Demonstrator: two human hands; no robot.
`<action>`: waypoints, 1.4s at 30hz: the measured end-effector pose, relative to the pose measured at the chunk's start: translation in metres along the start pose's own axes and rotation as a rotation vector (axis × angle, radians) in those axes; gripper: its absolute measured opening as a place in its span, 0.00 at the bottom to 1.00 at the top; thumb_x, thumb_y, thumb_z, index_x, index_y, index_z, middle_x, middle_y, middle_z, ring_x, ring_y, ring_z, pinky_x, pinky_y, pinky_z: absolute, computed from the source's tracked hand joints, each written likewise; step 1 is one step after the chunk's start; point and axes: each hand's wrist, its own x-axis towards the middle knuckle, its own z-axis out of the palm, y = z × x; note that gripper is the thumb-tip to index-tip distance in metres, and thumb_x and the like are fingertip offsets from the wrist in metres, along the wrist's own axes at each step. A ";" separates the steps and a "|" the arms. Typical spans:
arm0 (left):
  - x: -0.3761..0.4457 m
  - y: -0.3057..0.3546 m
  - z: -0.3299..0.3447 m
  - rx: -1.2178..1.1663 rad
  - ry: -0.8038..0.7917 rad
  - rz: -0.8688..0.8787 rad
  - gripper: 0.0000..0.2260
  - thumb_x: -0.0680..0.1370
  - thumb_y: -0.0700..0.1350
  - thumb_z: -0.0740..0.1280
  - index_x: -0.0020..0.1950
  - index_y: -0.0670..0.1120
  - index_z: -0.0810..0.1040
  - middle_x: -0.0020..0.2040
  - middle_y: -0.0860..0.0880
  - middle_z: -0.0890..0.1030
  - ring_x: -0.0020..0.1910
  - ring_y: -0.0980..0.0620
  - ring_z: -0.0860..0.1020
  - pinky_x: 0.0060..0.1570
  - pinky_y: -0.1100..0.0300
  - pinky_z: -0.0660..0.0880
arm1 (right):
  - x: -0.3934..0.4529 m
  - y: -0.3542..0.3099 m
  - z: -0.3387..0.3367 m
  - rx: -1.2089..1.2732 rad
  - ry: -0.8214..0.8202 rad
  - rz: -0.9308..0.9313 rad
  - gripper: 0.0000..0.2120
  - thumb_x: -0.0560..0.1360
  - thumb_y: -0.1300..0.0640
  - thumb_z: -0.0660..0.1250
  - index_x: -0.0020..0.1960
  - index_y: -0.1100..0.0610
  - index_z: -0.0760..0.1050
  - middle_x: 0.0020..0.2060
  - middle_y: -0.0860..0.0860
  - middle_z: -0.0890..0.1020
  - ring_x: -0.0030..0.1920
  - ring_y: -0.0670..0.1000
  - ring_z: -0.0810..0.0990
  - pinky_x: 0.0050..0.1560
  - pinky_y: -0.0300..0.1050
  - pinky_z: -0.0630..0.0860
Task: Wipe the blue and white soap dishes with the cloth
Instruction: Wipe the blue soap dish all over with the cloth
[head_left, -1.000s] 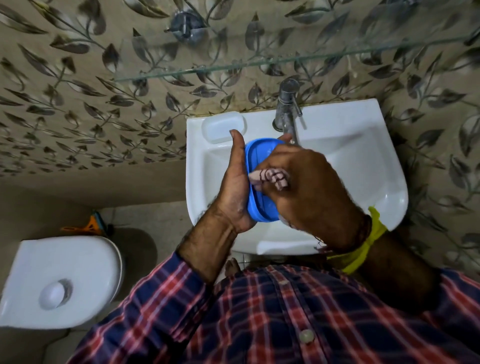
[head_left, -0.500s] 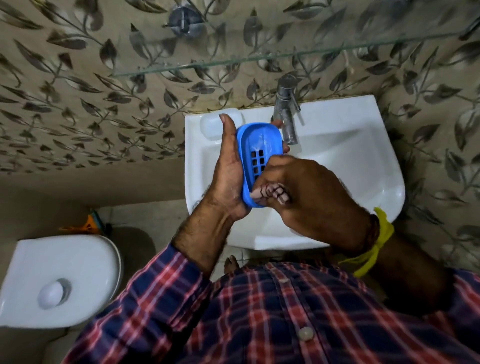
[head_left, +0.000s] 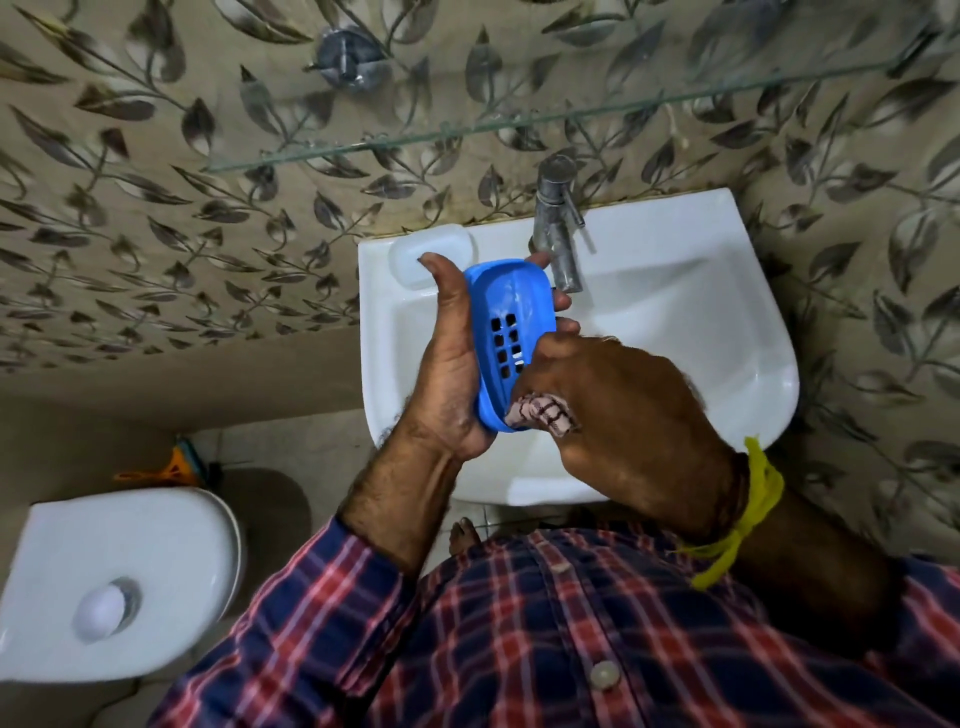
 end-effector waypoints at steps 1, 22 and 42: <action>0.001 -0.001 0.002 -0.004 0.010 -0.006 0.47 0.71 0.76 0.50 0.73 0.43 0.74 0.50 0.45 0.84 0.47 0.45 0.82 0.55 0.47 0.79 | 0.000 0.002 -0.002 -0.013 0.026 0.028 0.13 0.71 0.60 0.70 0.50 0.44 0.81 0.48 0.43 0.79 0.47 0.50 0.80 0.38 0.39 0.65; 0.010 0.011 0.011 -0.110 0.020 -0.042 0.37 0.74 0.75 0.57 0.60 0.45 0.86 0.47 0.43 0.86 0.46 0.45 0.85 0.52 0.50 0.83 | 0.023 -0.003 -0.006 -0.001 0.335 0.050 0.05 0.68 0.57 0.73 0.42 0.53 0.79 0.41 0.49 0.81 0.39 0.54 0.80 0.34 0.40 0.67; 0.010 0.014 0.017 -0.020 0.121 0.044 0.39 0.76 0.73 0.57 0.69 0.42 0.78 0.49 0.44 0.83 0.45 0.47 0.83 0.54 0.51 0.80 | 0.026 0.000 0.006 0.151 0.463 0.068 0.02 0.72 0.57 0.70 0.45 0.54 0.79 0.44 0.50 0.80 0.44 0.54 0.80 0.41 0.50 0.78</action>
